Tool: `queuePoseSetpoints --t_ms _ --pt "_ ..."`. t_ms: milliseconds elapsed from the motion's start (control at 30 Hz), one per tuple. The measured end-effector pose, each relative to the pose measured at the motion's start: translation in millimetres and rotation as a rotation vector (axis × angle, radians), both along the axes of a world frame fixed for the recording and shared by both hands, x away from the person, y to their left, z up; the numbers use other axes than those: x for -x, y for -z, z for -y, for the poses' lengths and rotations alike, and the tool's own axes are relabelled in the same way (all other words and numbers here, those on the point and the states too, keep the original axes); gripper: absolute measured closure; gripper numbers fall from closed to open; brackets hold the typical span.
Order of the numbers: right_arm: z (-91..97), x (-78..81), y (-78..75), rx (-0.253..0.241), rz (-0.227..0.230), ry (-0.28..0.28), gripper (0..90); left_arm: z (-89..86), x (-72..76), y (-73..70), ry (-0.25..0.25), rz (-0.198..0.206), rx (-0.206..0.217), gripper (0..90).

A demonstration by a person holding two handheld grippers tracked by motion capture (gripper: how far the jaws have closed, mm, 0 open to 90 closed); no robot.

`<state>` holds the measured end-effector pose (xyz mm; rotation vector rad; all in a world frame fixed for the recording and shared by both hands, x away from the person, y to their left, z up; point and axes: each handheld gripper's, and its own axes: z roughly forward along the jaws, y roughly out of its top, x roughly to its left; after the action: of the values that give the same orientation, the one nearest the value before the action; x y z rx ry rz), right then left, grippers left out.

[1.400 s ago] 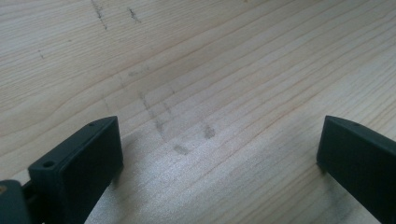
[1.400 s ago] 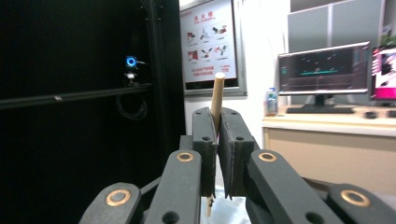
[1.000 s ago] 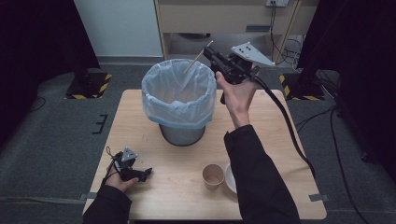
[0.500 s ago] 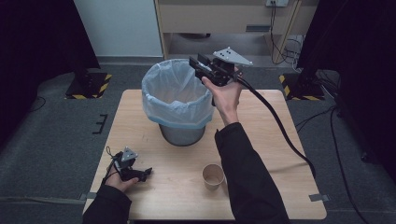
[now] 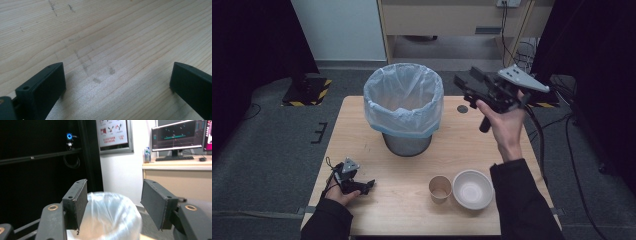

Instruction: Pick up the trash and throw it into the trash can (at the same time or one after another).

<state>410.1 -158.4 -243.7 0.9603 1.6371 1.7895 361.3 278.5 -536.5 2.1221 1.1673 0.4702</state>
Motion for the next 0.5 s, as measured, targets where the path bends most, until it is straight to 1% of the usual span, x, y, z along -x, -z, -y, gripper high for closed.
queuePoseSetpoints --t_ms 33,67,100,133,167,200,233,267,333,367,400,433,500 --pt "6.4 5.3 5.1 0.011 -0.004 0.001 37.1 0.0 0.0 0.0 0.0 0.0 0.0 0.0" --pt "16.5 14.8 15.8 0.029 -0.017 0.0 36.3 0.0 0.2 -0.1 -0.001 -0.002 -0.002 0.0" --pt "16.5 14.8 15.8 0.029 -0.017 0.0 36.3 0.0 0.2 -0.1 -0.001 -0.002 -0.002 0.0" --pt "27.5 26.5 34.0 0.04 -0.035 -0.006 36.1 0.0 0.3 -0.1 -0.001 -0.002 -0.002 0.0" --pt "30.7 30.2 41.0 0.045 -0.042 -0.007 36.2 0.1 0.3 -0.1 -0.002 -0.002 -0.002 0.0" --pt "35.5 35.9 53.5 0.056 -0.055 -0.006 36.3 0.1 0.4 -0.1 -0.003 -0.002 -0.001 0.0" --pt "35.5 35.9 53.5 0.056 -0.055 -0.006 36.3 0.1 0.4 -0.1 -0.003 -0.002 -0.001 0.0" --pt "38.1 38.8 61.3 0.065 -0.064 -0.007 36.4 0.2 0.5 -0.1 -0.005 -0.001 -0.002 0.0" --pt "44.6 46.2 86.1 0.093 -0.093 -0.006 36.6 0.4 0.7 -0.1 -0.007 -0.001 -0.002 0.0" --pt "49.2 49.9 105.5 0.115 -0.129 -0.005 37.8 0.5 0.8 -0.1 -0.008 -0.001 -0.001 0.0" --pt "51.6 51.5 116.4 0.132 -0.147 -0.003 37.8 0.7 0.9 -0.1 -0.01 -0.001 -0.002 0.0" --pt "51.6 51.5 116.4 0.132 -0.147 -0.003 37.8 0.7 0.9 -0.1 -0.01 -0.001 -0.002 0.0" --pt "58.0 54.1 138.9 0.174 -0.191 0.012 37.6 0.7 0.9 -0.1 -0.01 -0.001 -0.001 0.0"
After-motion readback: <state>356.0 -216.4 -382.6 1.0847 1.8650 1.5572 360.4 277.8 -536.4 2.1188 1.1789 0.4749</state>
